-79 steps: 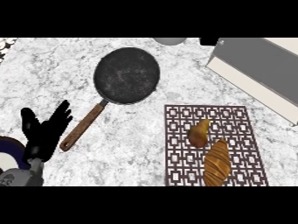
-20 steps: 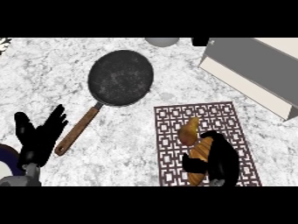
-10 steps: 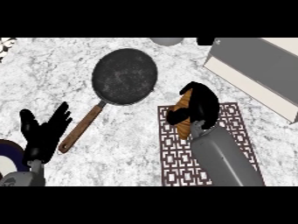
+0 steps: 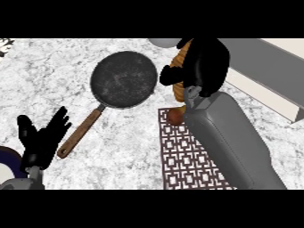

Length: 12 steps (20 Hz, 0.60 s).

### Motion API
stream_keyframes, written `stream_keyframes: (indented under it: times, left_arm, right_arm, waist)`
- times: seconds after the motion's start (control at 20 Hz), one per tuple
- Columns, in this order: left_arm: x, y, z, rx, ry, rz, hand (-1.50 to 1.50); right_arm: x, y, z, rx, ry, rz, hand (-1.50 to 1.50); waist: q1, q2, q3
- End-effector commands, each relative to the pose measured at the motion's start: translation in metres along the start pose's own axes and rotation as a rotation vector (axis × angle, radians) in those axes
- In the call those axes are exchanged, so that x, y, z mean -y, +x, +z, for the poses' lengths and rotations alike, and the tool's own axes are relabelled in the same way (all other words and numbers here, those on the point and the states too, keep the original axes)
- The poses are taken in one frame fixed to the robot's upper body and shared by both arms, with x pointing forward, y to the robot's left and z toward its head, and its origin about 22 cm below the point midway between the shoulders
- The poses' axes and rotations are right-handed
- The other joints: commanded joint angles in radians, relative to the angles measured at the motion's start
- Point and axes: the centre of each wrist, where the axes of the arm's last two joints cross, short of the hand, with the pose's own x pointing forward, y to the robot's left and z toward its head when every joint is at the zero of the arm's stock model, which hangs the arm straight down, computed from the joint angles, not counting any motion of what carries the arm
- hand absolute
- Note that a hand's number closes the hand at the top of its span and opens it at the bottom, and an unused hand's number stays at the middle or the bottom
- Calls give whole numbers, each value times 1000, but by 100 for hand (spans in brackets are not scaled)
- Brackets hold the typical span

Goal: Pick the croissant from the placemat and place it in the tiered shelf

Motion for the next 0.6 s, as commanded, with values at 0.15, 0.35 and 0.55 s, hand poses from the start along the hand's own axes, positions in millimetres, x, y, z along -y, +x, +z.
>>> stream_keyframes:
  times: [0.15, 0.35, 0.55]
  left_arm:
    - [-9, -5, 0, -28, 7, 21, 0]
    - [4, -6, -1, -24, 7, -5, 0]
    - [1, -7, 5, -28, -10, 10, 0]
  right_arm:
    - [77, 43, -21, -154, -157, -1, 150]
    - [116, 39, -40, -167, -213, 12, 150]
    - [143, 51, -48, -213, -248, -18, 150]
  waist:
    - [-6, 4, -4]
    - [-9, 4, -4]
    - [-2, 4, -4]
